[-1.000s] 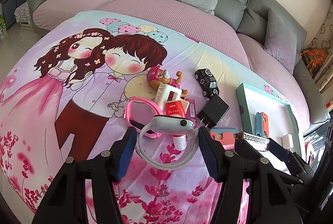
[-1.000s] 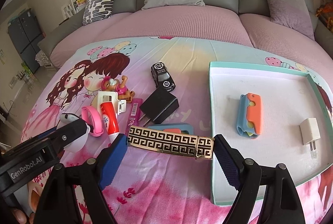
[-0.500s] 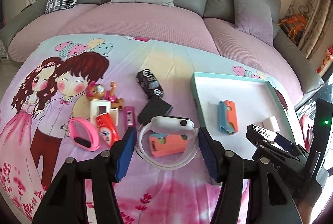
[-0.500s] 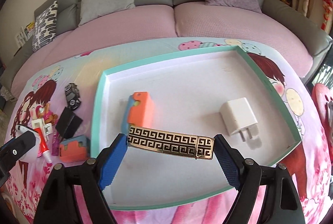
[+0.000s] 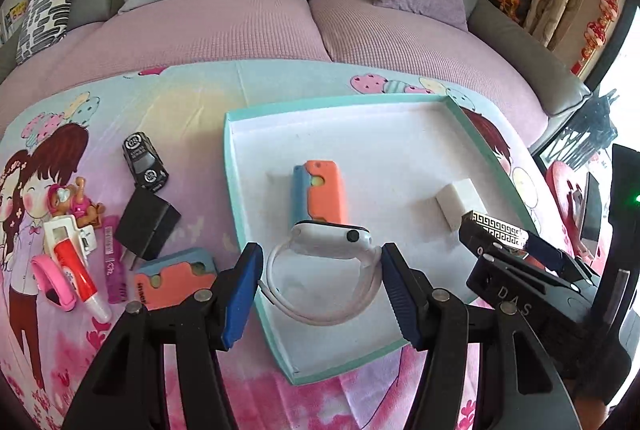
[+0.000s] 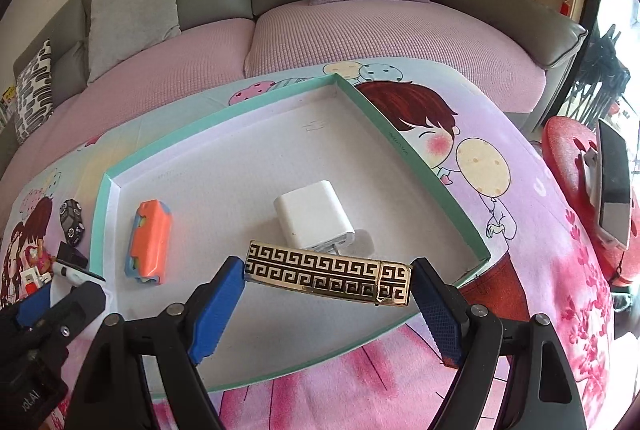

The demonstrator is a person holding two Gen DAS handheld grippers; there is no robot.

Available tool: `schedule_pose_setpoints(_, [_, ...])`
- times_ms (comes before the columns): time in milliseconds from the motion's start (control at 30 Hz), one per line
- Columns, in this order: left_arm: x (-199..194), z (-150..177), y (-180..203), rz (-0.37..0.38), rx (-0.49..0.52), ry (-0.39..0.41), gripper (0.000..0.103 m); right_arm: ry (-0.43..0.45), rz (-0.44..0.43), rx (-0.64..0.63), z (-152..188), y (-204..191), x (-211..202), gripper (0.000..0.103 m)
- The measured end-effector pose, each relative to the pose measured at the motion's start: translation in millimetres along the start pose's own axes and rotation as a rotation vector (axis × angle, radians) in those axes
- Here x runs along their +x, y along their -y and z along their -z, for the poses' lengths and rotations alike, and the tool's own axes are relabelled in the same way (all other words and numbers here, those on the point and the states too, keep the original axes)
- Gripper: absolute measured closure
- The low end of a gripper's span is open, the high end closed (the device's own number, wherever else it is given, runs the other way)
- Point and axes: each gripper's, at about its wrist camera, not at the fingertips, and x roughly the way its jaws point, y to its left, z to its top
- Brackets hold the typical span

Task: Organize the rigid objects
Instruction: 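Carry the smartwatch with left gripper while right carries gold plate over tray, then lower and release the smartwatch with left gripper while right releases gold plate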

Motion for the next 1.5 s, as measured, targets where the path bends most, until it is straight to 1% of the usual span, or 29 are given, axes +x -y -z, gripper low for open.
schedule_pose_setpoints(67, [3, 2, 3, 0.011, 0.004, -0.008, 0.041, -0.006, 0.004, 0.007, 0, 4, 2, 0.017])
schedule_pose_setpoints(133, [3, 3, 5, -0.01, 0.012, -0.007, 0.041, -0.011, 0.005, 0.009, 2, 5, 3, 0.017])
schedule_pose_setpoints(233, [5, 5, 6, -0.007, 0.016, -0.015, 0.041, -0.022, -0.004, 0.005, 3, 6, 6, 0.017])
schedule_pose_setpoints(533, [18, 8, 3, -0.028, 0.001, -0.057, 0.04, -0.049, -0.017, -0.043, 8, -5, 17, 0.017])
schedule_pose_setpoints(900, [27, 11, 5, -0.038, 0.008, -0.085, 0.04, -0.06, -0.031, -0.062, 9, -8, 23, 0.017])
schedule_pose_setpoints(1233, [33, 13, 2, -0.051, -0.01, -0.101, 0.039, -0.061, -0.04, -0.057, 9, -9, 25, 0.017])
schedule_pose_setpoints(1500, [30, 12, -1, -0.03, -0.035, -0.086, 0.033, -0.065, -0.064, -0.042, 8, -5, 23, 0.016])
